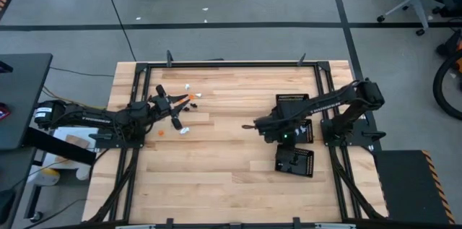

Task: Sort Halloween decoration
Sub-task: Put the black skeleton toy into the bottom black bin, then put the orange pumpkin toy into the top black bin

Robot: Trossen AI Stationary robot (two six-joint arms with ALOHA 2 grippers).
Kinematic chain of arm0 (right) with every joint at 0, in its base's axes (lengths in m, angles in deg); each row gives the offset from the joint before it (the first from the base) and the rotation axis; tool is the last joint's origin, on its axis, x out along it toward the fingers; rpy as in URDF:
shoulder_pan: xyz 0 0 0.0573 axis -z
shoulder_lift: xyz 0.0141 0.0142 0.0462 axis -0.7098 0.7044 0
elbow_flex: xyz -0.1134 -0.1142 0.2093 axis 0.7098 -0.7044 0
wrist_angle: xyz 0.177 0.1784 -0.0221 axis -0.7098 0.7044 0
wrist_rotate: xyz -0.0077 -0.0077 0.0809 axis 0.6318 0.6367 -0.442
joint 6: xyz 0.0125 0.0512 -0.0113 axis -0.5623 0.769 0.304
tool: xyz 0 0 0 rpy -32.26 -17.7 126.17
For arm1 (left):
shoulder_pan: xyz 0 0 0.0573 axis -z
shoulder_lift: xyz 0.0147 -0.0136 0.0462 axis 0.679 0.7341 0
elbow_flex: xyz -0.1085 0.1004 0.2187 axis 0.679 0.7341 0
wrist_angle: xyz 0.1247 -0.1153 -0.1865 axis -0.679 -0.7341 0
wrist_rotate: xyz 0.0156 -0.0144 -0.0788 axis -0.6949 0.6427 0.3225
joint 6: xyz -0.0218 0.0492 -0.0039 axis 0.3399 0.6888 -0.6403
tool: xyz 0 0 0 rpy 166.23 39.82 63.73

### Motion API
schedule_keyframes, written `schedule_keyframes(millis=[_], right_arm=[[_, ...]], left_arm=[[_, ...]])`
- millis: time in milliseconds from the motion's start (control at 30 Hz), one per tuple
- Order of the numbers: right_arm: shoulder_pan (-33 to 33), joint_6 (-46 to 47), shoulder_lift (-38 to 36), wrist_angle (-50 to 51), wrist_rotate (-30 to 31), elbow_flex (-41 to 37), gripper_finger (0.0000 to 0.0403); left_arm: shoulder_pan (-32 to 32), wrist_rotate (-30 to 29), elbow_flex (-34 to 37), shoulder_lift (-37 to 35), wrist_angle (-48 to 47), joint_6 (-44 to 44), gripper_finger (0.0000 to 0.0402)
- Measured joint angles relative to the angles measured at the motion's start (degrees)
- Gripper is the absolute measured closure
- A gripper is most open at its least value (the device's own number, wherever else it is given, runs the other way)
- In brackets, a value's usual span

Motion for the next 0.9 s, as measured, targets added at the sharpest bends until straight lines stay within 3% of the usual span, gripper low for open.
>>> schedule_keyframes(millis=[233, 367, 467, 667, 900], right_arm=[[-1.37, 4.50, 0.00, 0.71, -6.86, -2.01, 0.0277], [0.99, 6.37, 0.02, -0.40, -9.29, -0.21, 0.0259], [3.40, 3.80, 0.02, -6.58, -1.56, 2.60, 0.0260], [7.35, -7.26, 0.07, -24.01, 20.16, 6.31, 0.0269], [9.96, -17.47, 7.28, -45.46, 22.93, 6.29, 0.0270]], left_arm=[[0.00, -0.01, 0.00, 0.00, 2.05, 2.66, 0.0324], [0.00, -0.02, 0.00, 0.00, 2.68, 3.06, 0.0324], [0.00, 0.00, 0.00, -0.02, 2.30, 3.26, 0.0324], [0.00, 0.00, -0.02, -0.02, -3.20, 0.70, 0.0324], [-0.10, 0.04, -0.02, -0.01, -15.27, -5.66, 0.0321]])
